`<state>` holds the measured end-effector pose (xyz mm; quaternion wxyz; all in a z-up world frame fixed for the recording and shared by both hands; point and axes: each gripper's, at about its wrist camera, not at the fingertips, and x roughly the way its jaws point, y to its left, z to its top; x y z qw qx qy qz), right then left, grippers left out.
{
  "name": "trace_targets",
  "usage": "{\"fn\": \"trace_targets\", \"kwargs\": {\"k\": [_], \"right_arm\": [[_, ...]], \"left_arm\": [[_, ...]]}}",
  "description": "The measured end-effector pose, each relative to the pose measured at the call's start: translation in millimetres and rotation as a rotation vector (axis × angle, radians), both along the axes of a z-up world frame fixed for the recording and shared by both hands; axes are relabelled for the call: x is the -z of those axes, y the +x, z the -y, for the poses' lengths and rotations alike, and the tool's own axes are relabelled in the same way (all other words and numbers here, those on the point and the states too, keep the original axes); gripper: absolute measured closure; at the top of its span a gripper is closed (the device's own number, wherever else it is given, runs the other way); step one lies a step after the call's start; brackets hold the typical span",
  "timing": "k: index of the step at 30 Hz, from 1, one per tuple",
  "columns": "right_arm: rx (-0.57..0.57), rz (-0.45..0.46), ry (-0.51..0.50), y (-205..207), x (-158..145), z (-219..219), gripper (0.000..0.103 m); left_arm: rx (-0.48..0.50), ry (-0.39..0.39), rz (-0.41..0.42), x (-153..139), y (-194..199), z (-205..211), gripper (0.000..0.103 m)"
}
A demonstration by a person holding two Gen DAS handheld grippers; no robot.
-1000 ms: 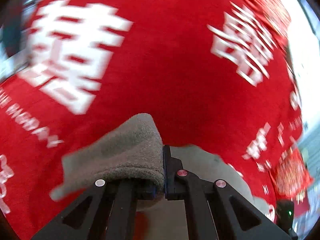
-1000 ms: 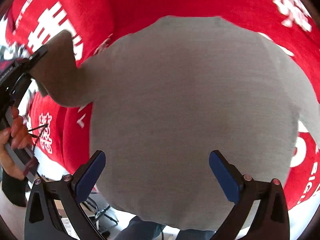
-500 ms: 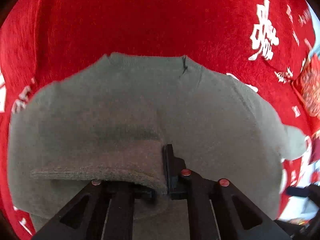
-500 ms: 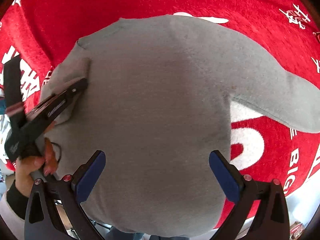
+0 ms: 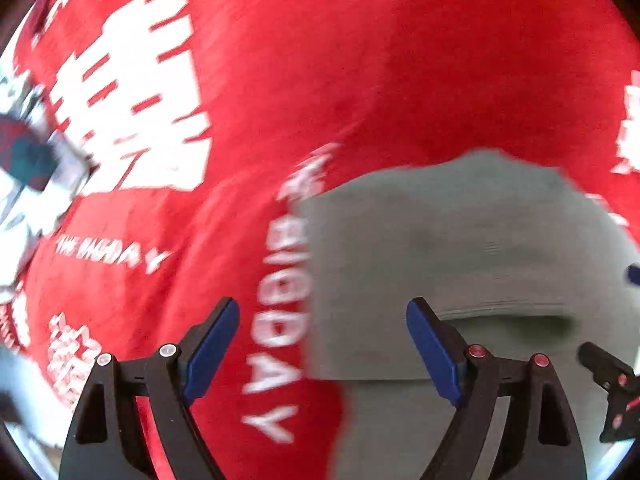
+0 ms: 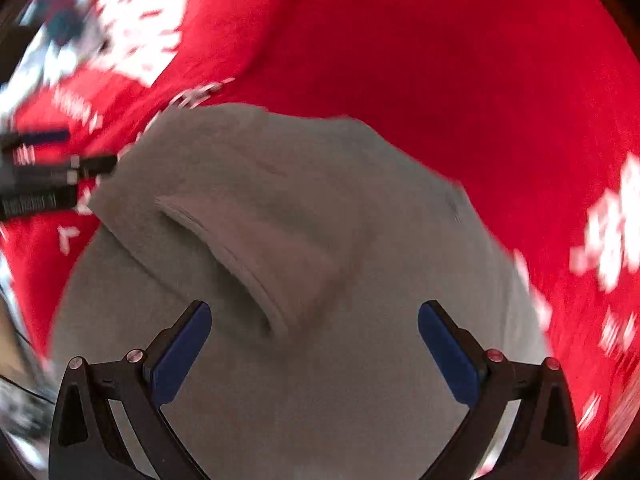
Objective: Fold small clothes
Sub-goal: 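Fold the held sleeve across the sweater body with the left gripper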
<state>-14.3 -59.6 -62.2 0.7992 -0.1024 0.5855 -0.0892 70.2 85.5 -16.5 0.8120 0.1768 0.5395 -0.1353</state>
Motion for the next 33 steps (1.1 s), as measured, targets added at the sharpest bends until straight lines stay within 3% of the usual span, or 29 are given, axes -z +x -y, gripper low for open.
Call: {"fn": "trace_targets", "kwargs": {"k": [2,4,5,6,7,11,13,14,15,17,21,25,30,33], "right_arm": [[-0.061,-0.012,-0.118,17.8,17.3,-12.3,0.000],[-0.084,-0.022,-0.230,26.3,27.2,-20.2,0.010],[-0.090,-0.018,-0.262,27.5,29.8,-17.9,0.045],[-0.061,-0.004,-0.208,26.4,26.4,-6.2,0.089],[-0.017,0.009,-0.154,26.1,22.5,2.5,0.091],[0.383,0.173,0.288,-13.4,-5.7,89.2,0.089],[0.587,0.226,0.467,-45.2,-2.9,128.4,0.071],[0.692,0.234,0.578,-64.5,5.3,147.7,0.047],[0.751,0.242,0.642,-76.9,10.9,156.6,0.034],[0.841,0.297,0.766,-97.3,16.1,171.7,0.035],[0.915,0.328,0.829,-110.7,16.1,178.8,0.035],[0.992,0.348,0.838,-114.1,11.9,183.6,0.035],[1.052,0.347,0.904,-128.3,16.0,201.7,0.039],[1.034,0.338,0.882,-131.8,14.0,206.4,0.038]], "left_arm": [[-0.048,-0.001,-0.025,14.5,10.8,-20.4,0.017],[-0.073,-0.009,-0.050,27.1,16.8,-26.4,0.017],[-0.075,-0.011,-0.062,33.3,19.1,-28.3,0.017],[-0.074,-0.005,-0.069,38.0,20.2,-32.2,0.017],[-0.071,0.000,-0.073,41.8,19.4,-30.2,0.017],[-0.057,-0.015,-0.087,46.8,15.8,-24.9,0.017],[-0.041,-0.048,-0.104,44.6,16.4,-22.1,0.017],[-0.034,-0.059,-0.106,41.9,17.4,-20.4,0.017],[-0.025,-0.063,-0.106,39.9,20.2,-17.9,0.017],[-0.014,-0.068,-0.115,40.6,28.4,-14.3,0.017],[0.009,-0.084,-0.211,58.2,47.8,-1.6,0.017],[-0.048,-0.123,-0.244,60.7,56.0,2.3,0.017],[-0.033,-0.070,-0.150,42.6,43.7,-0.7,0.017],[0.006,-0.078,-0.132,32.4,31.1,-11.0,0.017]]}}
